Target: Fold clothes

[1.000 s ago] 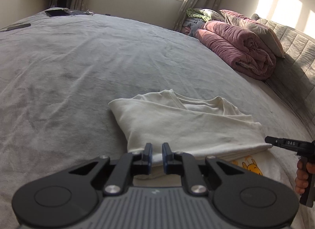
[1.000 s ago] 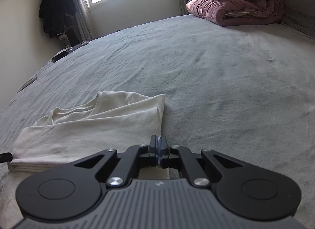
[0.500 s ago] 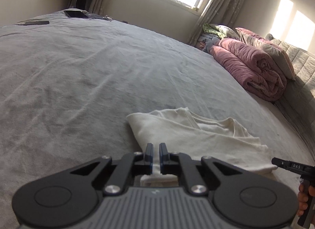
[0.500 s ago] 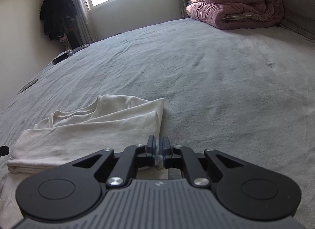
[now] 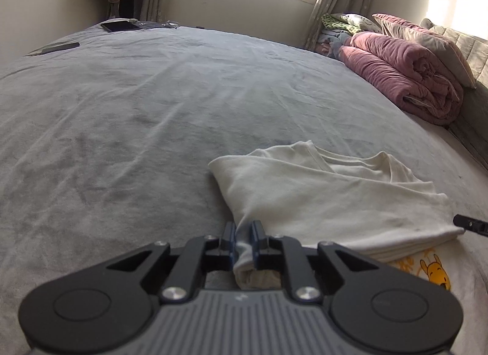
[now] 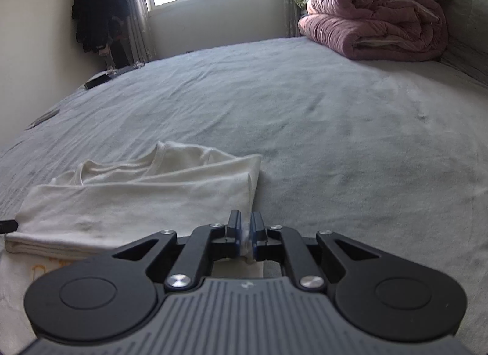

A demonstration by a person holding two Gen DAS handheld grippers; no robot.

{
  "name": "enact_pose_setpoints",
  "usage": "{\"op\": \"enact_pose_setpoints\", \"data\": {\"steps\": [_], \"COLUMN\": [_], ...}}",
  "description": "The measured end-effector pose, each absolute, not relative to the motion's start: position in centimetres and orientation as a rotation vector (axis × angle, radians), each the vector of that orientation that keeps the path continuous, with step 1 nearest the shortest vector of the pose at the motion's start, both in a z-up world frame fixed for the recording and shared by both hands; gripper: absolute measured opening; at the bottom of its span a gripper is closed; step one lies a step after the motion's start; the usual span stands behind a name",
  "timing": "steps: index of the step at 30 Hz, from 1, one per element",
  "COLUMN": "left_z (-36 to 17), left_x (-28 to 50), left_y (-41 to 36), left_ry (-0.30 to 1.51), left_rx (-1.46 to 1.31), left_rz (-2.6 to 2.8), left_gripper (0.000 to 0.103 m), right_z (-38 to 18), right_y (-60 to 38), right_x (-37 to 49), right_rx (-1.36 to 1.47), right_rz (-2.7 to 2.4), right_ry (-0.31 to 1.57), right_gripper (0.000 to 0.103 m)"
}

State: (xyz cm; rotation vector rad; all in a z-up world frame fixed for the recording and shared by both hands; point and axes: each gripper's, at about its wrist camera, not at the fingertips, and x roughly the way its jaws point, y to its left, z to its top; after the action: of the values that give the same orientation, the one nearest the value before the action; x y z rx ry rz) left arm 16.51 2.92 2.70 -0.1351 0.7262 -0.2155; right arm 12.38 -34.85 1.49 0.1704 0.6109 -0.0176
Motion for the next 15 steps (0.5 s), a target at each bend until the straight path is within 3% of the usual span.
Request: {"op": "enact_pose_setpoints", "data": {"steps": [15], "left_z": [4.4], "left_x": [16.6], "left_y": [2.3], "left_ry": [0.568], "left_rx": [-0.168], "left_rz": [-0.277], "left_gripper": [0.013], "right_z": [2.9], "right_y": [-33.1], "right_x": [11.4], "right_rx": [0.089], "right_rz": [-0.027], "right_ry": [0.523], "right_gripper": [0.009]}}
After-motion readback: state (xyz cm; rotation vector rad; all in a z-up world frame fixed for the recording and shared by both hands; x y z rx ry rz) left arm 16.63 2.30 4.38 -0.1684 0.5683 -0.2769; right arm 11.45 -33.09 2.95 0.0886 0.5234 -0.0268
